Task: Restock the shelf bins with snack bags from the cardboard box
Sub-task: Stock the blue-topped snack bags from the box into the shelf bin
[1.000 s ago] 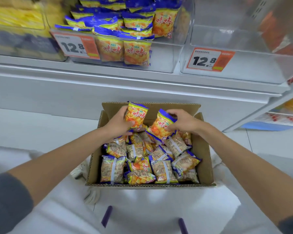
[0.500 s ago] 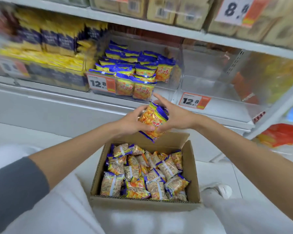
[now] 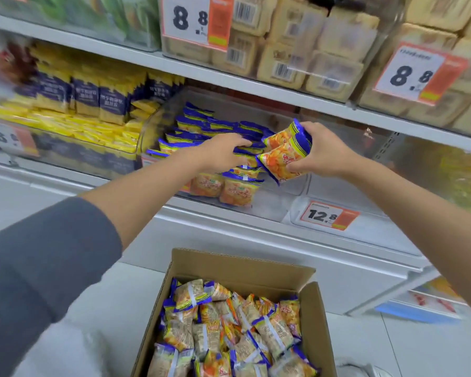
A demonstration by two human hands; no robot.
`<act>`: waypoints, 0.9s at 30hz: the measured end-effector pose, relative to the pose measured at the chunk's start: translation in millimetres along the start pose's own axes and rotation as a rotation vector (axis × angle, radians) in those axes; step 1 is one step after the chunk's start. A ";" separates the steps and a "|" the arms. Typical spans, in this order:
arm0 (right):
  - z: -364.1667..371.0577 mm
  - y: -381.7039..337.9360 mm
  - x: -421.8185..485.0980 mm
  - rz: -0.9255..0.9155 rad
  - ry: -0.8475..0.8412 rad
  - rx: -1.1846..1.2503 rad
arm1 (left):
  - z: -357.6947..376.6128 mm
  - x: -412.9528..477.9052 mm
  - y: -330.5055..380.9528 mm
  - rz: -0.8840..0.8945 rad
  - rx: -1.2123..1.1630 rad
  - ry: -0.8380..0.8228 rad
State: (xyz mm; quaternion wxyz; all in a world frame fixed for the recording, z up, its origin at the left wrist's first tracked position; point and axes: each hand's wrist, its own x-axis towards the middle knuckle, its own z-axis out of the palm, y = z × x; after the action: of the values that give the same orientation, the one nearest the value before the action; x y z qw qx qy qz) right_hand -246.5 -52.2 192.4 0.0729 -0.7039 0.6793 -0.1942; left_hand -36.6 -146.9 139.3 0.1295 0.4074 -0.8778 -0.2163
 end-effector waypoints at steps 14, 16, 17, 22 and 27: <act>9.6 3.7 96.7 0.199 -0.495 -0.554 | 37.6 46.1 -38.6 0.006 0.305 -0.091; 9.7 5.6 99.7 0.190 -0.515 -0.577 | 38.2 46.6 -40.8 0.003 0.285 -0.079; 8.9 5.8 100.7 0.188 -0.521 -0.570 | 38.0 46.1 -40.8 0.004 0.274 -0.072; 30.5 7.8 100.9 0.145 -0.534 -0.572 | 36.6 43.7 -39.0 -0.008 0.237 -0.068; 72.9 26.7 100.2 0.046 -0.494 -0.652 | 35.9 40.0 -37.4 -0.003 0.238 -0.066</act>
State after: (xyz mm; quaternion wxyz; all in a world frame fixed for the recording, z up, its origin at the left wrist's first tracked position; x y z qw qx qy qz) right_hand -244.0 -164.4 133.5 0.0113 -0.7003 0.6828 0.2079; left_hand -51.8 -189.4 91.9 0.0511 0.4139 -0.9004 -0.1239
